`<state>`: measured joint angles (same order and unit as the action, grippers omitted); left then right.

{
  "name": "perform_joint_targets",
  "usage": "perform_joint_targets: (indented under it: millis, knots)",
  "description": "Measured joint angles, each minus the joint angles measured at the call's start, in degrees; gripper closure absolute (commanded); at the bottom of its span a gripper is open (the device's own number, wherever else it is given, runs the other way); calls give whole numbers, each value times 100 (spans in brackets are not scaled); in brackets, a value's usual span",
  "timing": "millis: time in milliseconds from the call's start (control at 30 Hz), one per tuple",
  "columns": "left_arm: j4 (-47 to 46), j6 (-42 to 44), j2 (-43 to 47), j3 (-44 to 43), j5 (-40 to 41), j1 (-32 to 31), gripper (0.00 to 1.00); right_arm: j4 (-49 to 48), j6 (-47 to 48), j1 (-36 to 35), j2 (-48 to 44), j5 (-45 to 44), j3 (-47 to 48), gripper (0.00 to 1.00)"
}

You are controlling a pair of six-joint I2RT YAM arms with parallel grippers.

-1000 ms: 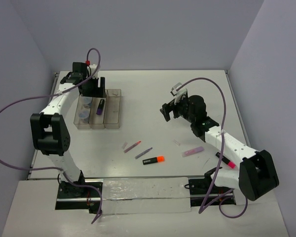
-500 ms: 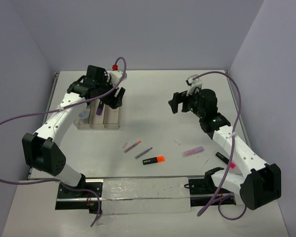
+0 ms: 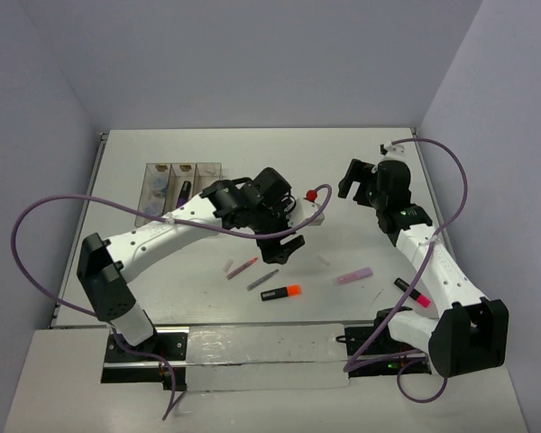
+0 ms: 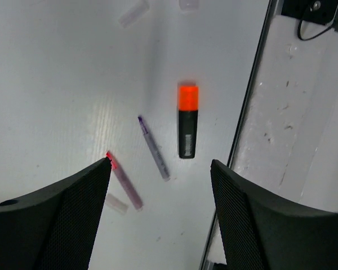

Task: Sort the stationery into containers
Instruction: Pick up the pen from the center of the board.

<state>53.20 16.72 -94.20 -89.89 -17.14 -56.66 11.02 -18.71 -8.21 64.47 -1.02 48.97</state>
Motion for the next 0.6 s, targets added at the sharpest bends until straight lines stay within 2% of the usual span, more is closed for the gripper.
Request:
perform_joint_targets:
  millis: [133,267,433,600]
  knots:
    - [-207,-466,-505,13,-72,-146,22,-110,-65,-2,-22,-245,-43,0]
    - [-783,-1127,-976,555,82,-501,22,-382,-97,-2,-294,-387,-466,0]
    - [-1255,-1745,-1370,1255,696,-736,20,-576,4,-2,-382,-435,-748,0]
    - [-1677,-1956,-1533,1336,1294,-826,19,-704,80,0,-251,-410,-754,0]
